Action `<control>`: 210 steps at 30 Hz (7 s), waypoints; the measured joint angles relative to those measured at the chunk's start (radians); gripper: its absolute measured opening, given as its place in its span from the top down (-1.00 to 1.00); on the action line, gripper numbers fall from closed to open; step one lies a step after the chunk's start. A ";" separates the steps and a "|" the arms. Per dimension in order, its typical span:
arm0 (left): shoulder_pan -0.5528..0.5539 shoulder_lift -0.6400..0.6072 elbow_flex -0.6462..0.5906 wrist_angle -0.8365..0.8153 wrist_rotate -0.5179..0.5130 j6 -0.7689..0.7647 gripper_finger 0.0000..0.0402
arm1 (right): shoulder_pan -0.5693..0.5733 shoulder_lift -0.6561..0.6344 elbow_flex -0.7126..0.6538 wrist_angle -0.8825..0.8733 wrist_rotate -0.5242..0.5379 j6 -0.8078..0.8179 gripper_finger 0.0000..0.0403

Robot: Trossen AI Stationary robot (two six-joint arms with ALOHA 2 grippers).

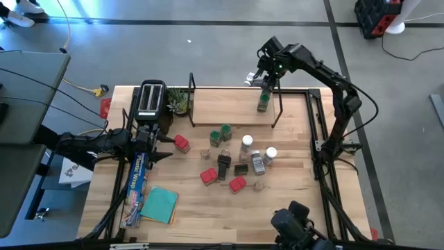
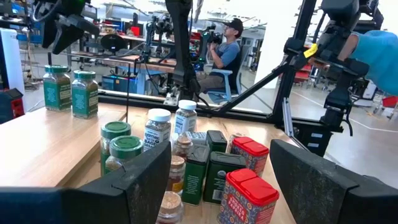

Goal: Shelf spices
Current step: Adjust the top green seasoning bottle, then adjust the green seasoning bottle

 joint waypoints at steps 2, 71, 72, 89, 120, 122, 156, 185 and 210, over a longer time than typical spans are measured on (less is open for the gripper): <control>0.000 0.000 0.000 0.000 0.000 0.000 -0.34 | -0.009 0.000 0.001 -0.004 -0.018 -0.008 -0.02; 0.000 0.000 0.000 0.006 0.000 -0.017 -0.34 | 0.021 0.115 0.004 -0.027 -0.045 0.020 0.07; 0.000 0.000 0.000 0.006 0.000 -0.016 -0.34 | 0.021 0.115 0.004 -0.026 -0.044 0.025 0.07; 0.000 0.000 0.000 0.006 0.000 -0.016 -0.34 | 0.021 0.115 0.004 -0.006 -0.045 0.009 -0.07; 0.000 0.000 0.000 0.005 0.000 -0.016 -0.34 | 0.047 0.115 0.004 0.008 -0.013 -0.078 -0.21; 0.000 0.000 0.000 0.005 0.000 -0.016 -0.34 | 0.047 0.115 0.004 0.008 -0.016 -0.079 -0.26; 0.000 0.000 0.000 0.004 0.001 -0.017 -0.34 | 0.213 -0.080 -0.088 -0.144 -0.009 -0.094 -0.33; 0.000 0.000 0.000 0.006 0.000 -0.017 -0.34 | 0.144 -0.080 -0.268 0.085 -0.068 -0.098 -0.17; 0.000 0.000 0.000 0.006 0.000 -0.018 -0.34 | 0.145 -0.080 -0.268 0.118 -0.026 -0.325 0.02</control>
